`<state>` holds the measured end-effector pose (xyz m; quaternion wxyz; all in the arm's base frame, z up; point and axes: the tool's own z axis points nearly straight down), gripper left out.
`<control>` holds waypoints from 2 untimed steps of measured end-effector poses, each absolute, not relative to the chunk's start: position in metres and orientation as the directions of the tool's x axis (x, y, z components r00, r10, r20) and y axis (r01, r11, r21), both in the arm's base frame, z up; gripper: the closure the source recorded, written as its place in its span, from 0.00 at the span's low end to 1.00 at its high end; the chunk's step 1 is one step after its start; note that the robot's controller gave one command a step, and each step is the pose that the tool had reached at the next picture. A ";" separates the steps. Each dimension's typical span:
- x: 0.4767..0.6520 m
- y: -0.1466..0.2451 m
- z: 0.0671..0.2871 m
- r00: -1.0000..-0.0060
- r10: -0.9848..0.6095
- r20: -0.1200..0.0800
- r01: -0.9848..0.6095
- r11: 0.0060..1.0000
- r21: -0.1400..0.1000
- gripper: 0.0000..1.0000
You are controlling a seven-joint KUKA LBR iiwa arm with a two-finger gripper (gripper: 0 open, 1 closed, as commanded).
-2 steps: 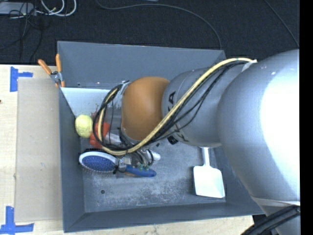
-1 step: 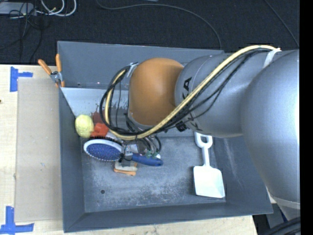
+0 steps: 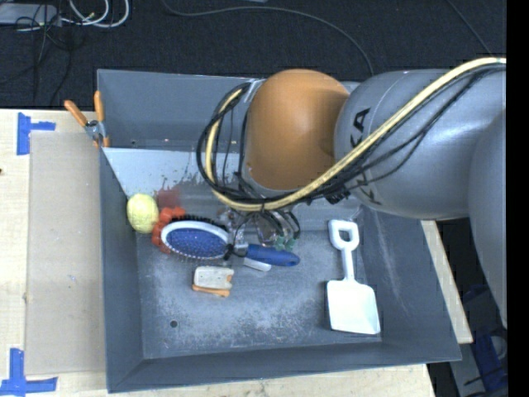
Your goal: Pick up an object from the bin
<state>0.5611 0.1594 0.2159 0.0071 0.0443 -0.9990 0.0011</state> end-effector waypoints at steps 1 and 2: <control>0.564 0.180 0.273 -0.999 -0.042 0.011 -0.042 0.999 -0.007 1.00; 0.534 0.180 0.240 -0.997 -0.078 0.008 -0.078 0.997 0.000 1.00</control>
Offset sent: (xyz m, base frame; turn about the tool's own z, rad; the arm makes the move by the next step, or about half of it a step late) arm -0.0683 -0.0213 -0.0660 -0.0464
